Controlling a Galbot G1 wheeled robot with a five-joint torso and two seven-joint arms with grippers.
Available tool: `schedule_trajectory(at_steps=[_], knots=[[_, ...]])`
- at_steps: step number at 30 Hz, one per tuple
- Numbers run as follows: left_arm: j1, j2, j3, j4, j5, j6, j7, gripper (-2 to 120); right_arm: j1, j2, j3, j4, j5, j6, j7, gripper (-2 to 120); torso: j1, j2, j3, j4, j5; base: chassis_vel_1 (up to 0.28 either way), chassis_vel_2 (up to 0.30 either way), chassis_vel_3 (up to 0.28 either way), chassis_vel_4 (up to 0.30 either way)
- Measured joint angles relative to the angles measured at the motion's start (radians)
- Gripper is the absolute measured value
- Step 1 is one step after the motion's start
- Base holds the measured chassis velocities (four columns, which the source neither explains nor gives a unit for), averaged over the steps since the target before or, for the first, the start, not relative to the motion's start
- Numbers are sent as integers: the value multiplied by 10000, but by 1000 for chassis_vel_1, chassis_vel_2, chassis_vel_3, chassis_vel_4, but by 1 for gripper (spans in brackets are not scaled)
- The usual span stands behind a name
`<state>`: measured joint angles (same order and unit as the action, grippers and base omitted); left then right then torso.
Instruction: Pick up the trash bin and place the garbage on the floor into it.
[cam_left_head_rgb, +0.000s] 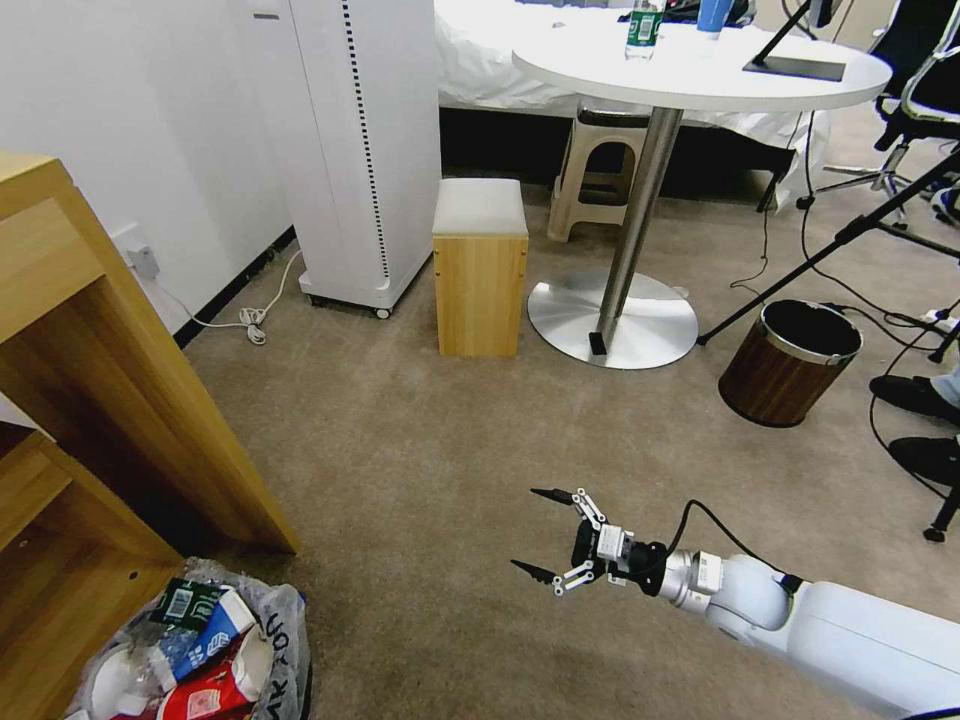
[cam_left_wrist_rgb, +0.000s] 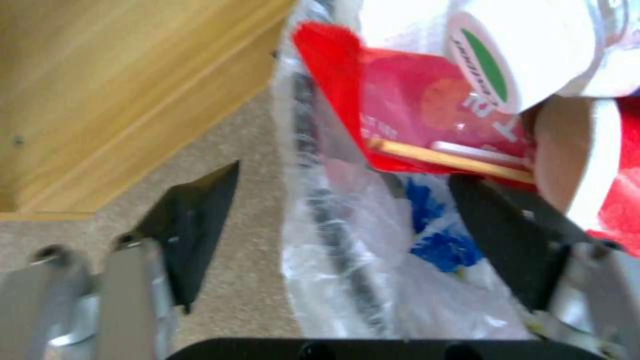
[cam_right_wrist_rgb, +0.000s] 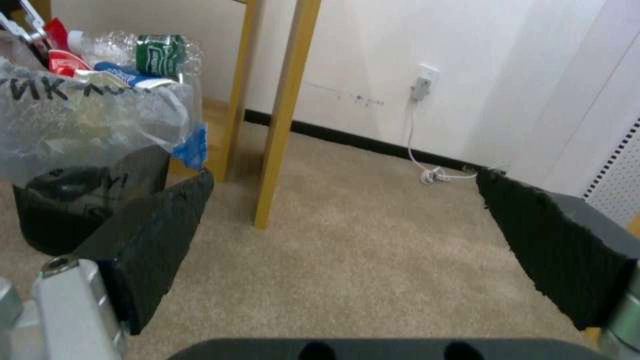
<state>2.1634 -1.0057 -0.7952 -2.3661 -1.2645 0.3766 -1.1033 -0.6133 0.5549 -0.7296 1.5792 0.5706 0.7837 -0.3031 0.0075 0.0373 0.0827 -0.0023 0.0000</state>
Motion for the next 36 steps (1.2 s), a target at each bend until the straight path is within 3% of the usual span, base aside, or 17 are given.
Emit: schedule_trajectory(at_steps=[5,17,25,29,36], knots=[[498,-309,-90,-242,542,145,137,99,-16,-57,110,-36,40,38,-73,100,0,1,0,0,0,0,0,0,0],[1236,-1003,-225,-470,1750,280,707,100,221,-119,-43,-123,145,97,-123,100,-2,1,0,0,0,0,0,0,0],[2273,-2141,-342,-657,5150,-171,2285,100,-887,-91,1508,-211,264,-116,85,100,-2,1,0,2,2,0,0,0,0],[2487,-2396,-403,-770,5674,-363,2469,100,-1255,-140,1850,-176,273,-116,83,100,-2,1,-1,0,1,0,0,0,0],[2905,-3449,-254,-995,8351,-1317,3612,100,-2032,-317,2702,-112,244,-23,-56,100,-2,2,-1,0,1,0,0,0,0]])
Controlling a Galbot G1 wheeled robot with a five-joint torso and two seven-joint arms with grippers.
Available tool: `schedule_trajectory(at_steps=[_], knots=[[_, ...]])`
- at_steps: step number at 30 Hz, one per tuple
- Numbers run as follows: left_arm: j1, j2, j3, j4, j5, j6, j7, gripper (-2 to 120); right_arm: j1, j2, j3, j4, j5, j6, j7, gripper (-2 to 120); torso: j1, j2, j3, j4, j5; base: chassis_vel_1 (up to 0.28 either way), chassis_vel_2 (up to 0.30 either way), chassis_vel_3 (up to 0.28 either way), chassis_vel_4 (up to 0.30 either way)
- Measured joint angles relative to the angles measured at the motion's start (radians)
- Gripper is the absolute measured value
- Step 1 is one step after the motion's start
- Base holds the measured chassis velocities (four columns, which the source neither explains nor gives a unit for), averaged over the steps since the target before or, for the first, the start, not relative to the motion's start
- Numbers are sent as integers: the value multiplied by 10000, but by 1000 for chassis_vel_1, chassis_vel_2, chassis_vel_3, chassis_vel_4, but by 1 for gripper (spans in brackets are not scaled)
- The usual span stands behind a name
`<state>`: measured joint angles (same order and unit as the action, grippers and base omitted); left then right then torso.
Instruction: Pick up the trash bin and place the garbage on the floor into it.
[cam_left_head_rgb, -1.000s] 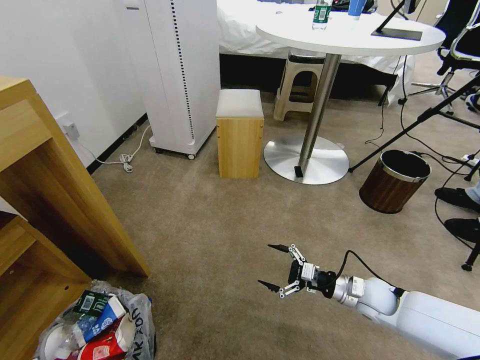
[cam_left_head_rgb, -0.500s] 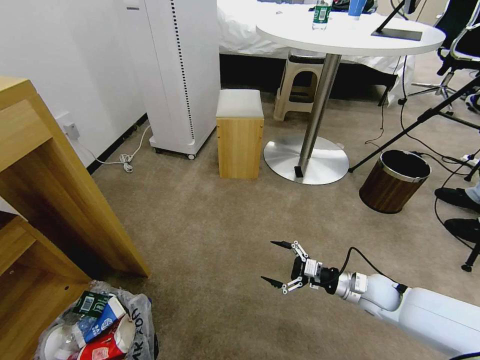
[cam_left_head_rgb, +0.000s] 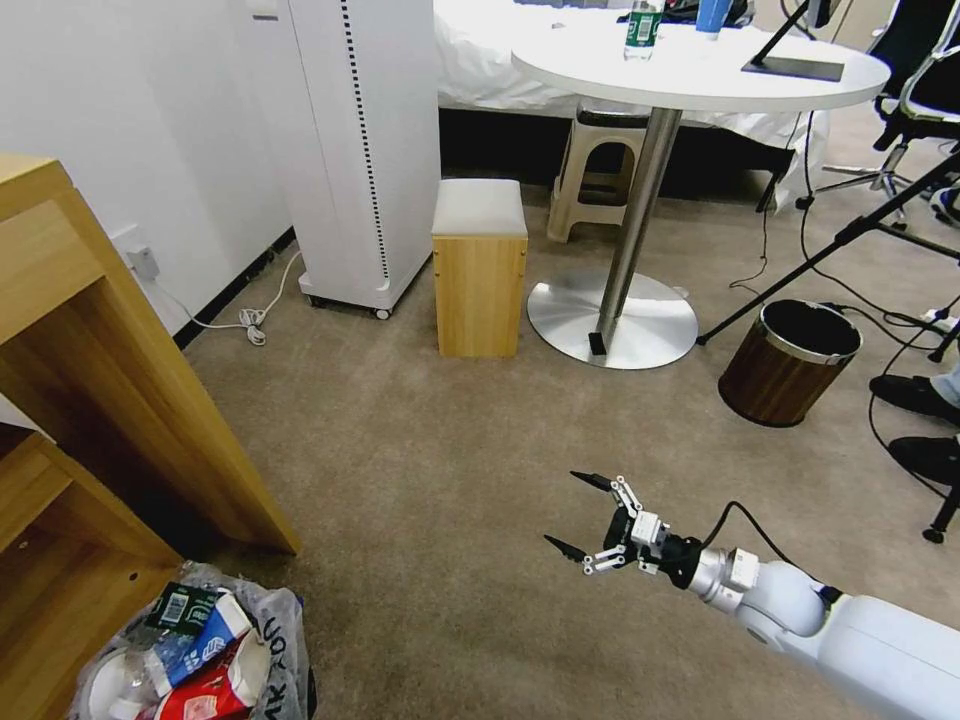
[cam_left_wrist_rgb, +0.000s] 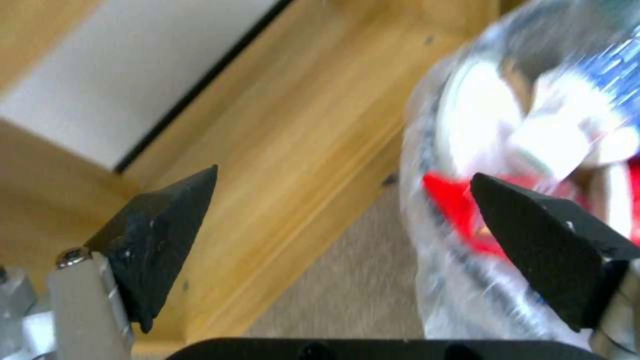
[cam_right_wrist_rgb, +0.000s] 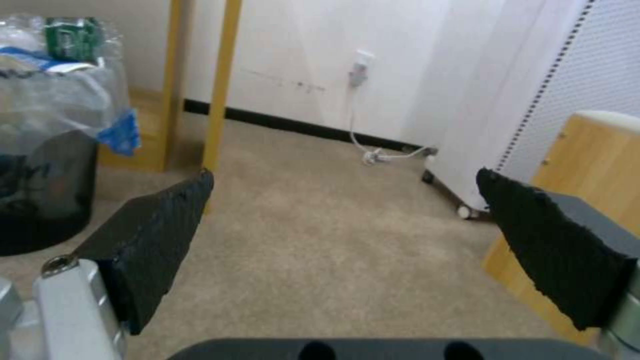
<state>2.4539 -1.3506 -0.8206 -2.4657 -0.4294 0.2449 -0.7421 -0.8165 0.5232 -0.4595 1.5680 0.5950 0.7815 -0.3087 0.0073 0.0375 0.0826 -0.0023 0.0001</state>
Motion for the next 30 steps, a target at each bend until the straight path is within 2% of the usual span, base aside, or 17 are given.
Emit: schedule_trajectory(at_steps=[1,3,4,6,7,8,9,10,11,12,14,15,18,19,22,26,30], knots=[[0,0,0,0,0,0,0,100,0,0,0,0,0,0,0,100,0,0,0,0,0,0,0,0,0],[54,-143,31,-95,681,-274,401,100,-203,66,501,58,23,-4,67,100,0,-1,0,0,0,0,0,0,0],[21,-195,-9,-97,1284,-548,859,100,-348,143,904,99,52,-29,181,100,0,0,0,1,1,0,0,0,0],[-31,-211,-48,-98,1551,-689,1099,100,-457,216,1173,120,77,-55,304,100,0,0,0,2,-1,0,0,0,0],[-284,-188,-118,-98,1912,-987,1592,100,-742,392,1809,210,85,-197,749,100,1,0,1,3,0,0,0,0,0],[-284,-188,-118,-98,1912,-987,1592,100,-742,392,1809,210,85,-197,749,100,1,0,1,3,0,0,0,0,0],[-612,-48,-166,-83,1883,-1221,1826,100,-1125,629,2703,421,10,-563,1540,100,1,0,1,0,-3,0,0,0,0],[-612,-48,-166,-83,1883,-1221,1826,100,-1125,629,2703,421,10,-563,1540,100,1,0,1,0,-3,0,0,0,0],[-1250,279,-535,291,1932,-1982,2560,100,-1964,1391,4516,1056,-429,-1464,3970,100,0,-1,1,3,-1,0,0,0,0],[-1475,420,-714,499,1945,-2358,2731,100,-2483,1696,5286,1469,-587,-1982,4953,100,1,0,0,1,-4,0,0,0,0],[-1737,542,-833,642,1703,-2589,2949,100,-3388,2029,6414,2029,-894,-2617,6000,100,1,-1,1,2,-1,0,0,0,0],[-1737,542,-833,642,1703,-2589,2949,100,-3388,2029,6414,2029,-894,-2617,6000,100,1,-1,1,2,-1,0,0,0,0],[-2298,744,-1010,769,1715,-2876,3323,100,-4705,2389,7971,2601,-1489,-3078,6748,100,1,0,1,-5,0,0,0,0,0],[-2298,744,-1010,769,1715,-2876,3323,100,-4705,2389,7971,2601,-1489,-3078,6748,100,1,0,1,-5,0,0,0,0,0],[-3067,815,-915,1072,1966,-3294,3947,100,-5785,2836,9592,3095,-2119,-3185,6922,100,1,0,1,-3,-3,0,0,0,0],[-3383,788,-736,1292,1939,-3484,4262,100,-6310,3175,10435,3386,-2198,-3444,6875,100,1,0,0,1,-4,0,0,0,0],[-3956,1061,-720,1622,1984,-3800,4614,100,-7160,3687,11370,3477,-2367,-3694,6615,100,1,0,0,0,-4,0,0,0,0]])
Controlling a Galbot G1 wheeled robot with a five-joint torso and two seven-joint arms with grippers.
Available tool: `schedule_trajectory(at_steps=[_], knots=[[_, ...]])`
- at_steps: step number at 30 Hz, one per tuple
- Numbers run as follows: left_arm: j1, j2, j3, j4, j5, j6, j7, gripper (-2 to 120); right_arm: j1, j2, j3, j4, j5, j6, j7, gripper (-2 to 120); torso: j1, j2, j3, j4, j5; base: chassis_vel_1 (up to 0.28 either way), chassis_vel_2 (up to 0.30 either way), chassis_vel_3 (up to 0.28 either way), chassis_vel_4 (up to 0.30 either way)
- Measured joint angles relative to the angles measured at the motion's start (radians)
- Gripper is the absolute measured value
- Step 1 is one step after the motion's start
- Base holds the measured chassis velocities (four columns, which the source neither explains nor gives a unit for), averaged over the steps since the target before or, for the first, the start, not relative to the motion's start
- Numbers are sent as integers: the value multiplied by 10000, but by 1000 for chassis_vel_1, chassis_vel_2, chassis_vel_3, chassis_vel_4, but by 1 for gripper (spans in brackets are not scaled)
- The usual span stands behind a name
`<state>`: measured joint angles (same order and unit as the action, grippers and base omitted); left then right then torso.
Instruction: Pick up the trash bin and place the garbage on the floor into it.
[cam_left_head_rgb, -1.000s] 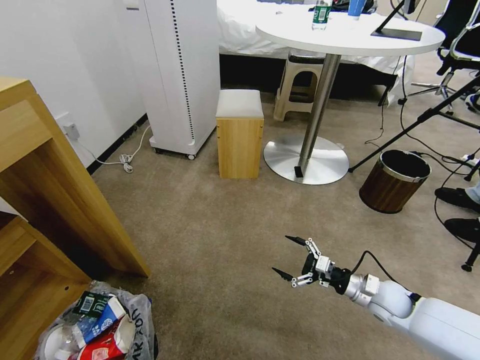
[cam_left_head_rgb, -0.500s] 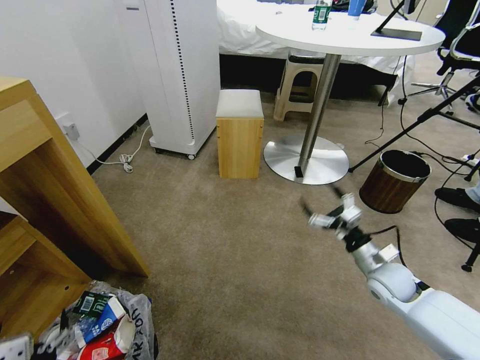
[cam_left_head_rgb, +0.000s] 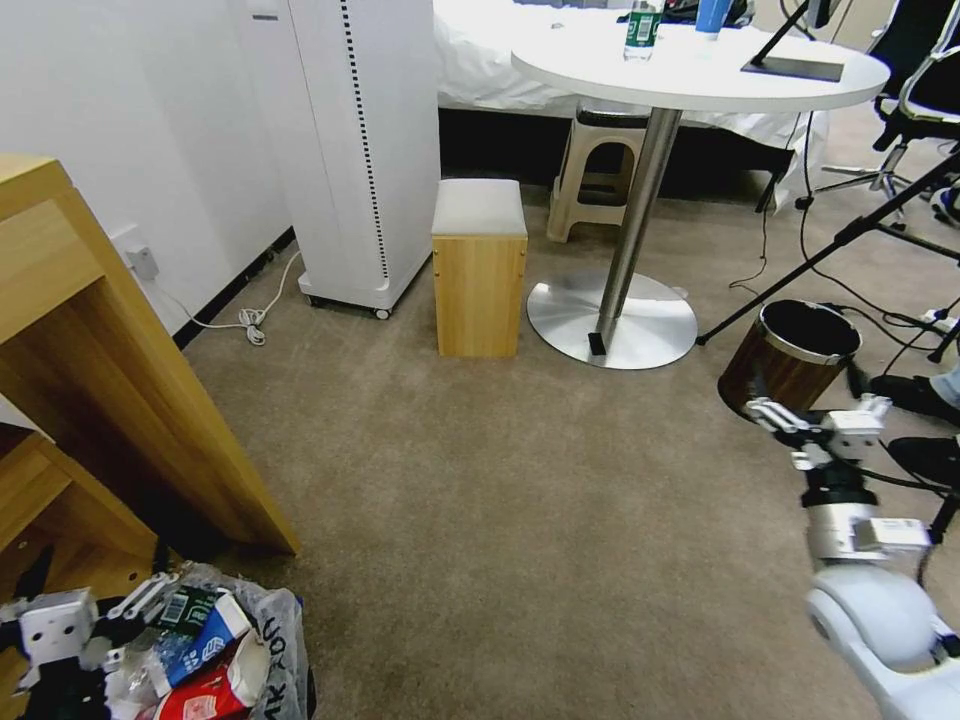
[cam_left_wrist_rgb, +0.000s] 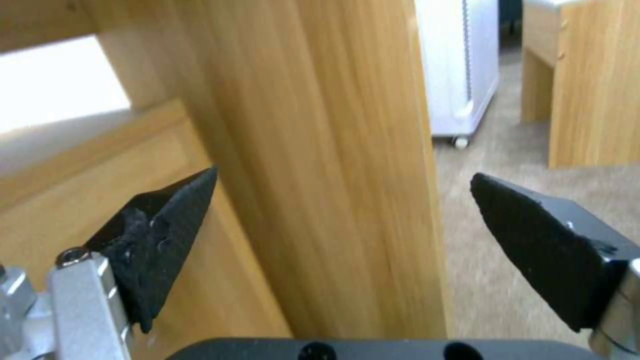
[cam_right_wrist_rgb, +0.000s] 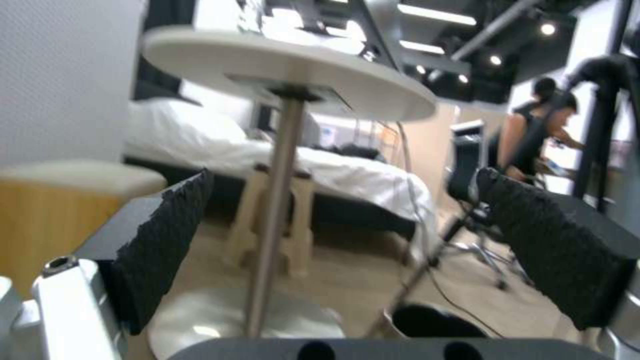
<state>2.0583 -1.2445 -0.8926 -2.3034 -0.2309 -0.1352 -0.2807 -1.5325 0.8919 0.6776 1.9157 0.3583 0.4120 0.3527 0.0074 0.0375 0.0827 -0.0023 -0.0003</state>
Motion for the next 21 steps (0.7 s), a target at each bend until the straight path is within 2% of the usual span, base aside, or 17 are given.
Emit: schedule_trajectory(at_steps=[2,7,16,21], knots=[[-306,174,-11,27,-222,-4,1,100,-358,287,279,-183,-294,409,-361,100,0,0,0,-4,7,0,0,0,0],[-636,96,88,-6,-354,113,-40,100,-609,592,463,-28,-384,688,-539,100,0,0,0,0,4,0,0,0,0],[-1206,-507,428,-466,-439,620,-123,100,-1072,1100,765,810,-7,866,-866,100,0,0,0,2,3,0,0,0,0],[-1236,-673,507,-561,-473,880,-21,100,-1591,1398,996,844,-390,1259,-1063,100,0,0,0,-1,3,0,0,0,0]])
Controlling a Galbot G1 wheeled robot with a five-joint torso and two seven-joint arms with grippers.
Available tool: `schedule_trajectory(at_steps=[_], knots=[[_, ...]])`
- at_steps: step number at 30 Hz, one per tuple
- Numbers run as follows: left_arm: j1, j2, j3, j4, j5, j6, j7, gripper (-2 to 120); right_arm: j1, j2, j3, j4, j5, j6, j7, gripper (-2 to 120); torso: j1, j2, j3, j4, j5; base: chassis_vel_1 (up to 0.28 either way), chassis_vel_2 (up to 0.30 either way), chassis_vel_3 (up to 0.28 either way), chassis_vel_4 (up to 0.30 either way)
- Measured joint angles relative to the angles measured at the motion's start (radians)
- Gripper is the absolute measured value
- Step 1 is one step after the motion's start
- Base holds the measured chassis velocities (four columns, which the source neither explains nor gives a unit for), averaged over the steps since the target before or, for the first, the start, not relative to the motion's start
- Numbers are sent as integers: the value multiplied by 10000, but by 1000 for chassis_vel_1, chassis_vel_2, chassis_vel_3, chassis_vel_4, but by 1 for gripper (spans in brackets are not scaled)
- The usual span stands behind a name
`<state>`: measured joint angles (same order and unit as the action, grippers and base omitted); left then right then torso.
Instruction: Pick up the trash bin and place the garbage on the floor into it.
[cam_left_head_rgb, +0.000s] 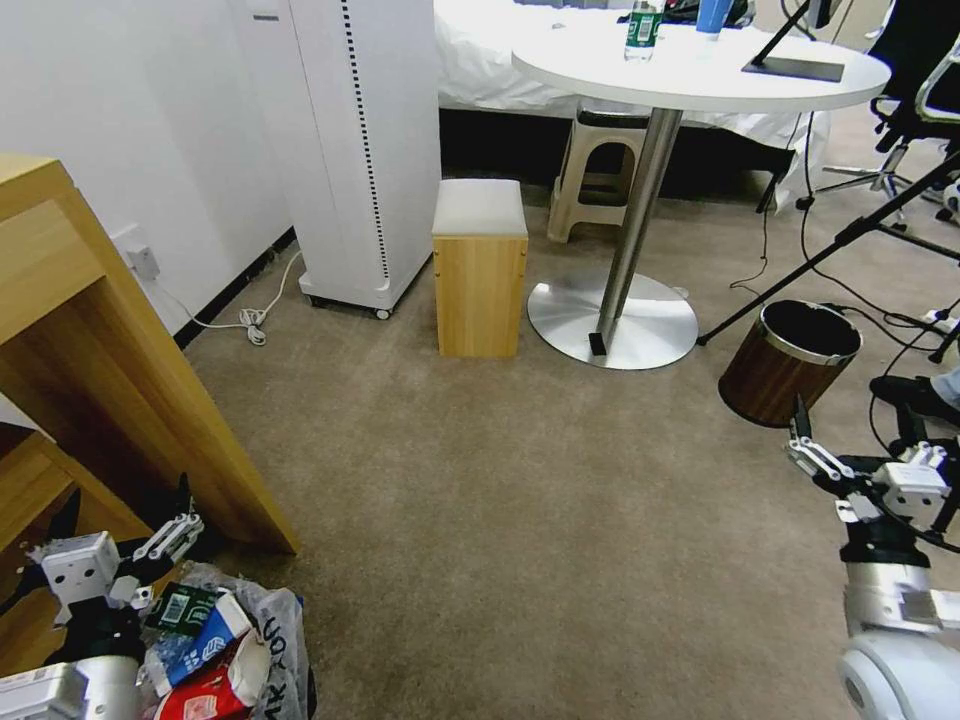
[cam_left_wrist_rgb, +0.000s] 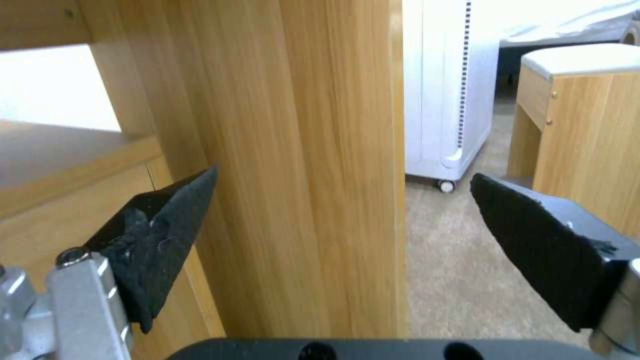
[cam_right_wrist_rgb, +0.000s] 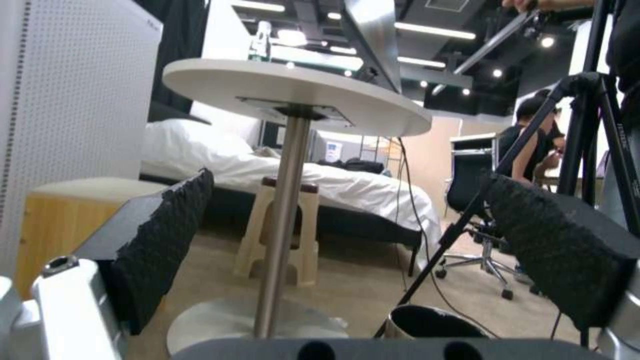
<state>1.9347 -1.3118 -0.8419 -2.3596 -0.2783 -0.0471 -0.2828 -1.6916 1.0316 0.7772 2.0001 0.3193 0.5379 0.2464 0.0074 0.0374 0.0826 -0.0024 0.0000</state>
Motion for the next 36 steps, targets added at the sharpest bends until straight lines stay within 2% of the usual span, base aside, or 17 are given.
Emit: schedule_trajectory(at_steps=[4,12,21,36], knots=[[83,-47,-27,-122,71,17,56,100,-136,340,-100,-27,-462,128,-27,100,0,0,0,0,2,0,0,0,0],[253,-83,-114,-308,-47,49,78,100,-69,256,-236,61,-523,25,111,100,0,0,0,1,0,0,0,0,0],[357,-757,145,-40,503,-83,351,100,-1,323,-302,-103,-434,1,173,100,0,0,0,1,-3,0,0,0,0],[445,-687,99,137,715,12,423,100,189,477,-488,-461,-387,29,205,100,0,0,0,1,0,0,0,0,0]])
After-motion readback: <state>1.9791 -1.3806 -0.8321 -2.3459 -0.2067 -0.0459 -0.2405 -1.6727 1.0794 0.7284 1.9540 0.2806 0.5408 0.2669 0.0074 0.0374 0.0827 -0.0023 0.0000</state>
